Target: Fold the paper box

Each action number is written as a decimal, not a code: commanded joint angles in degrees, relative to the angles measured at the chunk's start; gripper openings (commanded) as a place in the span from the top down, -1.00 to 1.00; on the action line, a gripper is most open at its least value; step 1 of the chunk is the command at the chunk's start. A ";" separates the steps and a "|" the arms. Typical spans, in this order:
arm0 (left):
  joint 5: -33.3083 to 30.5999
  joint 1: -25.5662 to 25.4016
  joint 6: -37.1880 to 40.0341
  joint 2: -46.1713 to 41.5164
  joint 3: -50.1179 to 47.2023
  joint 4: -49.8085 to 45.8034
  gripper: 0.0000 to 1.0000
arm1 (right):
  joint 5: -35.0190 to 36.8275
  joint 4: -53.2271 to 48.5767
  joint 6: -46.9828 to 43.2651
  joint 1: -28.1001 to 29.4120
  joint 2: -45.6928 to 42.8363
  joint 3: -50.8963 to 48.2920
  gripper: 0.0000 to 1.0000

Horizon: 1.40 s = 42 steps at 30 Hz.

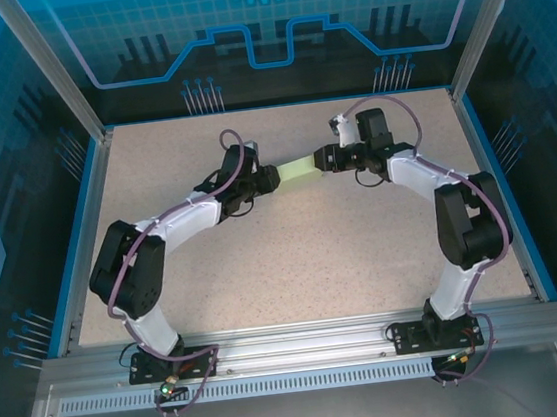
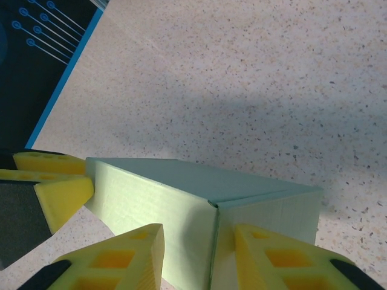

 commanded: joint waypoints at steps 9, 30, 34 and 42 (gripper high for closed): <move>6.51 -1.65 0.64 -1.46 -2.93 6.45 0.14 | -2.41 1.75 -0.50 1.52 -3.75 -7.47 0.26; 6.61 -5.76 -3.98 -2.01 -14.60 12.60 0.00 | 2.93 5.23 1.93 3.52 -7.51 -22.26 0.10; 5.53 -5.81 -3.81 -1.96 -15.66 12.82 -0.03 | 4.71 4.33 1.91 3.43 -7.18 -22.45 0.07; 0.41 -5.74 -0.44 -4.65 -16.08 9.62 -0.26 | 13.01 -2.31 -1.19 3.51 -13.23 -21.53 -0.04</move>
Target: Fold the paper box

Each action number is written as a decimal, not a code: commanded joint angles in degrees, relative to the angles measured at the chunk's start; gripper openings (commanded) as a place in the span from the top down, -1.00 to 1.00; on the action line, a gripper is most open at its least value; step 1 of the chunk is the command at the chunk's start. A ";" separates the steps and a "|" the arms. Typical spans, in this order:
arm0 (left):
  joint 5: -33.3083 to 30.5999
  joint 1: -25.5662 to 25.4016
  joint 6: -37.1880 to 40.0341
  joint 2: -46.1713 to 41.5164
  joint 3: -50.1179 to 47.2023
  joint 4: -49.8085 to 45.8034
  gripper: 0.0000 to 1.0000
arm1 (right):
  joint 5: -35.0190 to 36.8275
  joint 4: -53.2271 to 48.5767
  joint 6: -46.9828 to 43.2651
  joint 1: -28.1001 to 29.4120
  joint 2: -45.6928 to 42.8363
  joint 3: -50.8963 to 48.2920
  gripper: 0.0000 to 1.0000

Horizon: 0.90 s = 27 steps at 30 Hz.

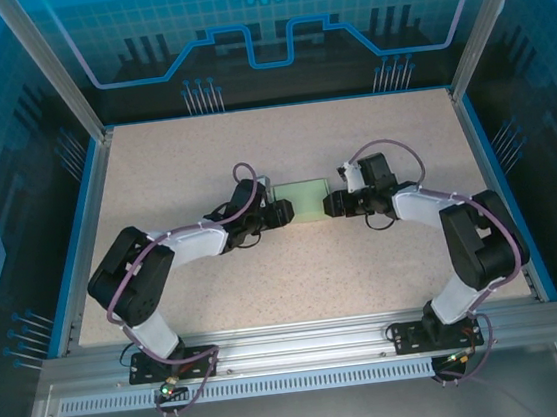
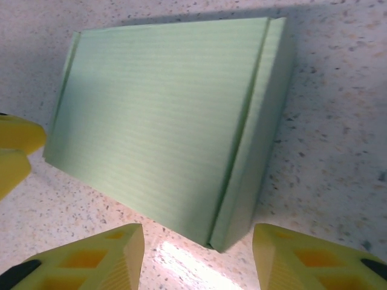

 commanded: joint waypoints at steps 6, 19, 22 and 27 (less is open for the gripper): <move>-6.37 -0.22 5.31 -6.42 -1.01 -2.72 -0.38 | 10.49 -8.19 -4.96 1.15 -12.84 0.94 -0.09; -24.71 -0.19 15.36 -25.02 -9.88 -0.83 -0.90 | 34.86 -16.02 -13.68 3.87 -33.14 3.09 -0.55; -28.99 0.17 18.45 -29.09 -12.91 1.67 -0.98 | 39.06 -15.59 -15.18 3.72 -35.10 2.38 -0.73; -33.54 2.19 22.06 -33.21 -17.64 6.83 -0.98 | 43.02 -14.35 -15.77 2.83 -36.13 0.19 -1.00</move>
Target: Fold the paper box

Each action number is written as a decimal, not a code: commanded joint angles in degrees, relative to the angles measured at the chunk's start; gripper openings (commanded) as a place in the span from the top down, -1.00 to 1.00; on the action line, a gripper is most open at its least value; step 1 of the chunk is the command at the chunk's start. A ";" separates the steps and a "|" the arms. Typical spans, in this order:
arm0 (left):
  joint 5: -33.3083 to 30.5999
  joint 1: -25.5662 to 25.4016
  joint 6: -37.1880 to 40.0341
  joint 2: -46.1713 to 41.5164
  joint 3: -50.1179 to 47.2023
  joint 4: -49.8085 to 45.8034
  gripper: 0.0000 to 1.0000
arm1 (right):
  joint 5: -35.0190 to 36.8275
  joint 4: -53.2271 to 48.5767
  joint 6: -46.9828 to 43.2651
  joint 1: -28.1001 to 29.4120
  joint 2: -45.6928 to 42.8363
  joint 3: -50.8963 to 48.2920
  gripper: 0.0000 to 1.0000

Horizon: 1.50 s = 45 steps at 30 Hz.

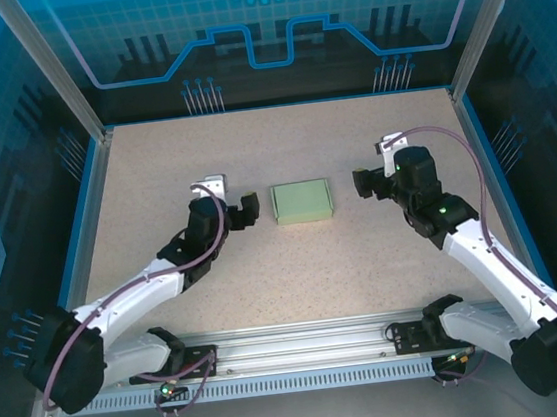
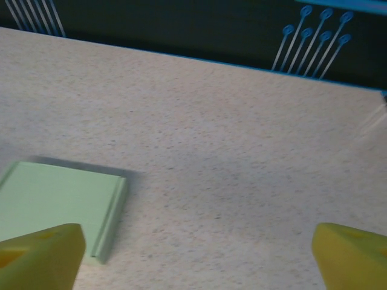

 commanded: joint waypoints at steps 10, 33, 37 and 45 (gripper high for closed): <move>-11.58 7.19 11.71 -3.63 -8.09 13.33 -0.98 | 5.55 6.71 -2.30 -2.76 -1.97 -10.79 -1.00; 1.28 18.79 18.95 6.23 -9.78 23.22 -0.98 | 3.05 35.61 -8.19 -7.34 17.15 -21.00 -1.00; 3.17 20.33 18.01 7.40 -11.20 24.07 -0.98 | 0.33 39.68 -8.34 -8.55 18.75 -21.11 -1.00; 11.01 24.22 20.34 15.00 -11.42 31.59 -0.98 | -2.78 48.21 -9.58 -10.78 20.96 -22.33 -1.00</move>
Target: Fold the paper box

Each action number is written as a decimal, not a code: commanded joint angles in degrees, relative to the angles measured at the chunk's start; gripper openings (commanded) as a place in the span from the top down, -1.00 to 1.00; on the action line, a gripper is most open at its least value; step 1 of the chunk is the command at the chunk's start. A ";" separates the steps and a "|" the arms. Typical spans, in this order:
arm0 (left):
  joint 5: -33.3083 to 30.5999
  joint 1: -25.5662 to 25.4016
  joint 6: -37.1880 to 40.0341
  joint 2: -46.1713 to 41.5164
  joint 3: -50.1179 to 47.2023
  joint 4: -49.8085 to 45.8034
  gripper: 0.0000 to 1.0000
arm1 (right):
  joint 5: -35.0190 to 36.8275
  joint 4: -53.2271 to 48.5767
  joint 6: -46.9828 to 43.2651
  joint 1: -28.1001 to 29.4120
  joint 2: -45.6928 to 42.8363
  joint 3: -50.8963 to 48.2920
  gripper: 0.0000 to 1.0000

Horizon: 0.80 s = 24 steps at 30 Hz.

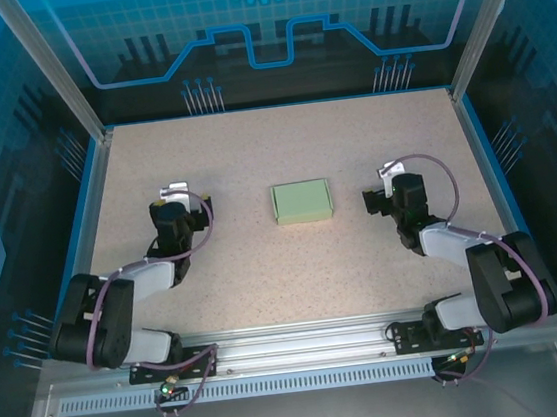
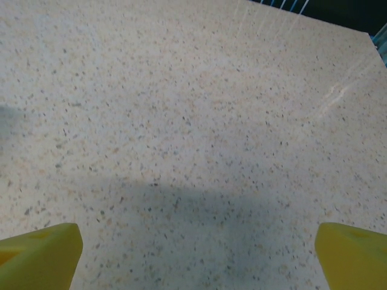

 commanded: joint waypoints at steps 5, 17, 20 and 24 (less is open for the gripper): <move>9.65 3.94 0.09 4.27 -2.30 11.43 -0.98 | -5.22 5.68 0.24 -3.21 -0.10 0.09 -1.00; 14.98 8.09 -3.12 8.15 -2.02 13.74 -0.98 | -14.05 16.87 2.53 -5.97 8.65 -1.29 -1.00; 14.45 7.92 -3.12 7.99 -2.09 13.72 -0.98 | -14.15 16.50 3.02 -6.22 8.75 -0.85 -1.00; 13.04 7.04 -2.39 8.07 -2.65 14.87 -0.98 | -14.15 16.39 3.01 -6.23 8.75 -0.87 -1.00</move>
